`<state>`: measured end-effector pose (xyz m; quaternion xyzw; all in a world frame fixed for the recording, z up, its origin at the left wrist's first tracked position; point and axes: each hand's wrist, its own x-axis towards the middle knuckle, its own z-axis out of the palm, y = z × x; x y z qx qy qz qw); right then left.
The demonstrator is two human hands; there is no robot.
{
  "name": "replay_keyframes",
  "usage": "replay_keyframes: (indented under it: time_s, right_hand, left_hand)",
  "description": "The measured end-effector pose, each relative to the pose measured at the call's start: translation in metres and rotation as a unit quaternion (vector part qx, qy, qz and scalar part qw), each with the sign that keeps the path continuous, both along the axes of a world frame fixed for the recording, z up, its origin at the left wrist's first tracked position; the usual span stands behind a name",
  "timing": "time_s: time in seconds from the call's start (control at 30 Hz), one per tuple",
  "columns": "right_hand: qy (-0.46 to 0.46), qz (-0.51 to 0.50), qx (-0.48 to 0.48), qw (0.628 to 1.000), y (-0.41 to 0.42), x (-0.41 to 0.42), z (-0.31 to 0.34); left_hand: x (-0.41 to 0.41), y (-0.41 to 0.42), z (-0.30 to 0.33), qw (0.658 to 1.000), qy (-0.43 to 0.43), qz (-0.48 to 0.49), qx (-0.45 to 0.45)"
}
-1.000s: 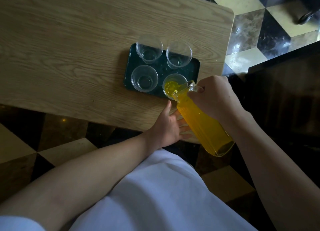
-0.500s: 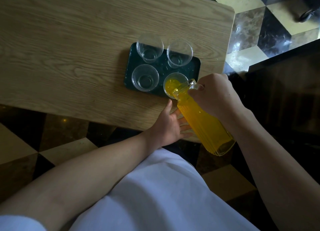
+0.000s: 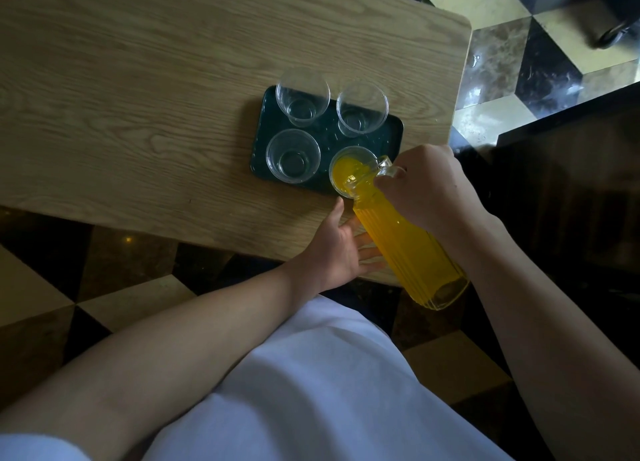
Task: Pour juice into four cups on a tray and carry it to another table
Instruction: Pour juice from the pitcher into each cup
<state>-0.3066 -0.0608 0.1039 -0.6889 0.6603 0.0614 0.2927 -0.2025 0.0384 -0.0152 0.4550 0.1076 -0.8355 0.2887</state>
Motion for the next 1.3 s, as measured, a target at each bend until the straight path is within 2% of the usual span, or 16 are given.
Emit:
replay_keyframes:
  time_s: [0.87,1.3]
  right_hand:
    - [0.012,-0.003,-0.008,1.000,0.000,-0.002,-0.004]
    - [-0.104,-0.019,-0.129,0.986,0.011,-0.022,0.000]
  left_hand:
    - [0.000,-0.001,0.002,0.999,-0.048,-0.019,0.008]
    - [0.010,-0.023,0.017,0.992,-0.084,-0.053,-0.076]
